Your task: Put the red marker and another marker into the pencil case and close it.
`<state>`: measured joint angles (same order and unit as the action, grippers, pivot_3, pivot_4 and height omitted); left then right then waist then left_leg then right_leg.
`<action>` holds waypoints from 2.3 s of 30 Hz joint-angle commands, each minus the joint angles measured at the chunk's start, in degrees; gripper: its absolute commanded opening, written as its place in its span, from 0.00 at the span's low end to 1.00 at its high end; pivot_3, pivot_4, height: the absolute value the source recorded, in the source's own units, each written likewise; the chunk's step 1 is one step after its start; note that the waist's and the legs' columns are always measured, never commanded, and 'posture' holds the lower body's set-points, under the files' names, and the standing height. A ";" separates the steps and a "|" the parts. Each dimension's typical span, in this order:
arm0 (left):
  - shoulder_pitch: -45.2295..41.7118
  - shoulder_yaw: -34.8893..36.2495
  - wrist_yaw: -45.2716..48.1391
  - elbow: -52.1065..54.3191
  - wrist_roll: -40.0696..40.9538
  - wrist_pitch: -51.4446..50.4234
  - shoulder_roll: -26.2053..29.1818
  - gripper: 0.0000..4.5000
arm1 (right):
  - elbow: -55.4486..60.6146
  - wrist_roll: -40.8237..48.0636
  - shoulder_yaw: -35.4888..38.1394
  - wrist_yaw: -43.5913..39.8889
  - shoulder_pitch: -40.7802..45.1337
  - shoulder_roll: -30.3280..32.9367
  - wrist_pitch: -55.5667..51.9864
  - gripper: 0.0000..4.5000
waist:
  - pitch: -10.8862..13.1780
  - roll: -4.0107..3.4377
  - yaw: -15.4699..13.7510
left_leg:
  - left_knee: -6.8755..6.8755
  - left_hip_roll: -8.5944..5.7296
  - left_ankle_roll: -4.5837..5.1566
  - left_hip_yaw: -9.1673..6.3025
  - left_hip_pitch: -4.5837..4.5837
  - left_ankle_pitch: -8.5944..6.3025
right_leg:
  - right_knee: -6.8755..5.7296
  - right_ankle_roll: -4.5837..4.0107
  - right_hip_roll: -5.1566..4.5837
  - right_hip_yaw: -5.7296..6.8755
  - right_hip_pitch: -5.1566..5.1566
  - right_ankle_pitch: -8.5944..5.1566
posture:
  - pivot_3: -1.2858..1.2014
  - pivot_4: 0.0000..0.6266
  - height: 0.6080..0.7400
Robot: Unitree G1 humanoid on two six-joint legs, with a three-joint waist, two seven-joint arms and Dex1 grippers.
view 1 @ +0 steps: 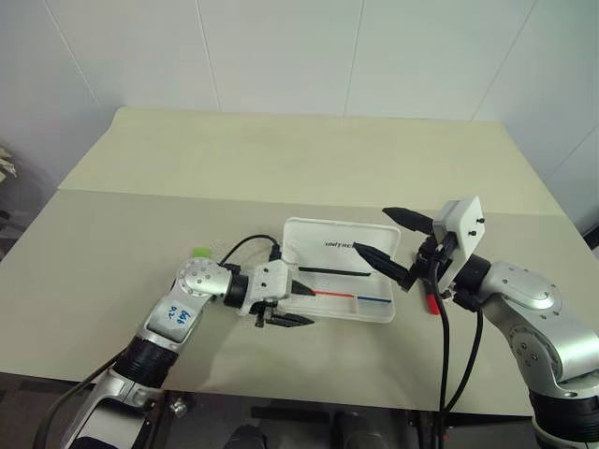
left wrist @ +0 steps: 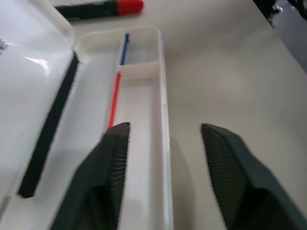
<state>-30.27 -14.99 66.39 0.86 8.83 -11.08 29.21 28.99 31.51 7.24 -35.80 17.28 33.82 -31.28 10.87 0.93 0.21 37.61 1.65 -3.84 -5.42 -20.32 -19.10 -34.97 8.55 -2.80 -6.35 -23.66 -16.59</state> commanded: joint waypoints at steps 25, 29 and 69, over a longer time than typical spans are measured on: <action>-10.45 20.36 1.53 3.93 20.36 -14.85 14.31 0.99 | -15.40 -3.33 7.93 13.40 1.31 10.07 -28.93 1.00 | 0.05 -0.04 1.35 | -0.24 0.02 -0.01 0.03 0.02 0.01 | 0.11 -0.05 0.01 -0.01 -0.06 -0.03 | 0.52 0.24 1.00; -9.60 21.44 1.96 2.48 20.15 -14.10 16.64 0.99 | -13.92 -3.03 6.62 13.75 1.84 8.58 -31.75 1.00 | 0.05 -0.03 1.40 | -0.43 0.03 -0.02 0.03 -0.02 0.01 | 0.25 -0.05 0.01 0.00 -0.14 -0.03 | 0.52 0.24 1.00; -7.25 19.79 3.45 -1.59 18.74 -9.82 17.10 1.00 | -10.29 -10.01 1.15 19.16 1.20 1.67 -34.95 0.15 | 0.00 0.07 1.44 | -0.30 0.05 -0.04 0.06 -0.06 0.02 | 0.17 -0.06 0.00 0.01 -0.15 -0.04 | 0.52 0.24 1.00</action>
<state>-36.06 4.40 69.60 -0.88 27.68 -21.94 46.18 21.40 23.99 7.21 -18.03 18.10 35.26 -67.19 10.87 0.99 1.65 37.36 1.70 -3.88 -5.36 -20.33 -19.08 -34.80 8.52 -2.79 -6.34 -23.74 -16.61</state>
